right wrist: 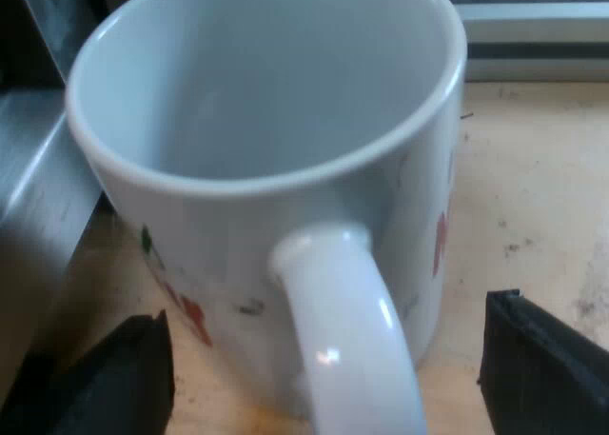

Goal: Place mug into machine

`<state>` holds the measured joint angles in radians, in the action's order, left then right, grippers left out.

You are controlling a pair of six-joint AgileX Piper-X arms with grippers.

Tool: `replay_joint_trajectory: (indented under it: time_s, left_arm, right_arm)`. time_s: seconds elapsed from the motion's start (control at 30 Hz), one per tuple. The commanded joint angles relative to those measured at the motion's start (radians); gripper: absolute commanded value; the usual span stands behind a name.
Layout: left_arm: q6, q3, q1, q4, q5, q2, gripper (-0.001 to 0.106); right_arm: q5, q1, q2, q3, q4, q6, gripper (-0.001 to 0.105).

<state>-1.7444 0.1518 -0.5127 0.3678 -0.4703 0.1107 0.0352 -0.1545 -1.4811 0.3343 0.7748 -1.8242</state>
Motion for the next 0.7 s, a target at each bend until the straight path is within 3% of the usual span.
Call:
replay_joint_trajectory:
  time_s: [0.03,0.2,0.27,0.33,0.5,0.63,0.7]
  left_arm:
    - [0.0,0.008,-0.004,-0.014,-0.006,0.001,0.085]
    - [0.0,0.008,-0.004,-0.005,0.015,0.001,0.085]
    - [0.0,0.008,-0.004,0.013,0.133,0.001,0.085]
    - [0.0,0.008,-0.004,0.015,0.201,0.001,0.085]
    - [0.0,0.008,-0.004,0.018,0.215,0.001,0.085]
    - [0.0,-0.007,-0.004,0.02,0.398,0.001,0.085]
    - [0.0,-0.017,-0.004,0.006,0.414,0.001,0.085]
  right_arm:
    - [0.014,-0.002,-0.009,0.013,0.011,-0.004,0.054]
    - [0.031,-0.002,-0.009,0.013,-0.03,-0.004,0.0]
    - [0.063,-0.002,-0.002,0.013,-0.052,-0.018,0.0]
    - [0.066,-0.002,0.014,0.01,-0.069,-0.022,0.0]
    - [0.063,-0.01,0.128,-0.015,-0.1,-0.022,0.0]
    - [0.056,-0.046,0.286,-0.048,-0.198,-0.022,0.0]
    - [0.056,-0.072,0.358,-0.049,-0.265,-0.044,0.0]
